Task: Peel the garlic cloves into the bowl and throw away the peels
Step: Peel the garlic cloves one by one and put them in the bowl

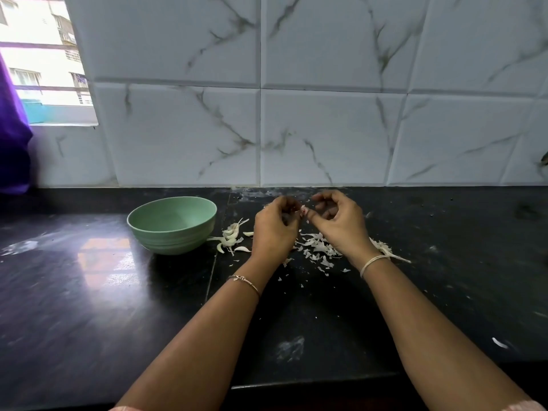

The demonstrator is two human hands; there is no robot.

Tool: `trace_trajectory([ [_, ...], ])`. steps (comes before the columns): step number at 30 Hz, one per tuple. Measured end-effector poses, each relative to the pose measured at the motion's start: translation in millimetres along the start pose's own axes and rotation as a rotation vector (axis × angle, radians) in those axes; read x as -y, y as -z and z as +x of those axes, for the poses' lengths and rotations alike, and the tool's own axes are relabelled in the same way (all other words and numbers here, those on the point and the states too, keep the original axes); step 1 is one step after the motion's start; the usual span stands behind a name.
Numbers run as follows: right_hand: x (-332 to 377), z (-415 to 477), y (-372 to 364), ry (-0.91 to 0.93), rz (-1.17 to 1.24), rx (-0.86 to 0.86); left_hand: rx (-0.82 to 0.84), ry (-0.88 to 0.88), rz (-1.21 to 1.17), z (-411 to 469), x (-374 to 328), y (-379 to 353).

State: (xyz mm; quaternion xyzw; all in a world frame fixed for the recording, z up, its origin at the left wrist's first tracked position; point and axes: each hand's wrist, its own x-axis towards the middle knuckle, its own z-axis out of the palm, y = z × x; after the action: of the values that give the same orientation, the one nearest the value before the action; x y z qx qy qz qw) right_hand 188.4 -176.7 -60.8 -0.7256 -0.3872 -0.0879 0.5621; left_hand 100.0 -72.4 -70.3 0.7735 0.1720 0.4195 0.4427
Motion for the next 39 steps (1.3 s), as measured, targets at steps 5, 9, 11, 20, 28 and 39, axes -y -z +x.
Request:
trace_trajectory([
  [5,-1.3,0.9,-2.5,0.011,-0.032,-0.008,-0.055,-0.025,0.077,-1.3,-1.6,1.4],
  [9,-0.9,1.4,-3.7,0.014,-0.068,-0.021,-0.044,-0.016,0.076,-0.6,-1.6,2.6],
  [11,-1.5,1.9,-4.3,0.023,-0.101,-0.026,-0.033,-0.01,0.067,-0.7,-1.7,2.7],
  [20,-9.9,6.2,11.8,-0.022,-0.303,-0.075,0.065,0.192,-0.266,1.1,-0.4,4.7],
  [28,-8.4,4.9,18.2,-0.077,-0.356,0.02,0.172,0.327,-0.553,-3.7,-4.6,8.7],
  [39,-2.5,2.0,5.8,0.089,-0.167,0.087,0.107,0.428,-0.655,-0.3,-3.3,6.8],
])
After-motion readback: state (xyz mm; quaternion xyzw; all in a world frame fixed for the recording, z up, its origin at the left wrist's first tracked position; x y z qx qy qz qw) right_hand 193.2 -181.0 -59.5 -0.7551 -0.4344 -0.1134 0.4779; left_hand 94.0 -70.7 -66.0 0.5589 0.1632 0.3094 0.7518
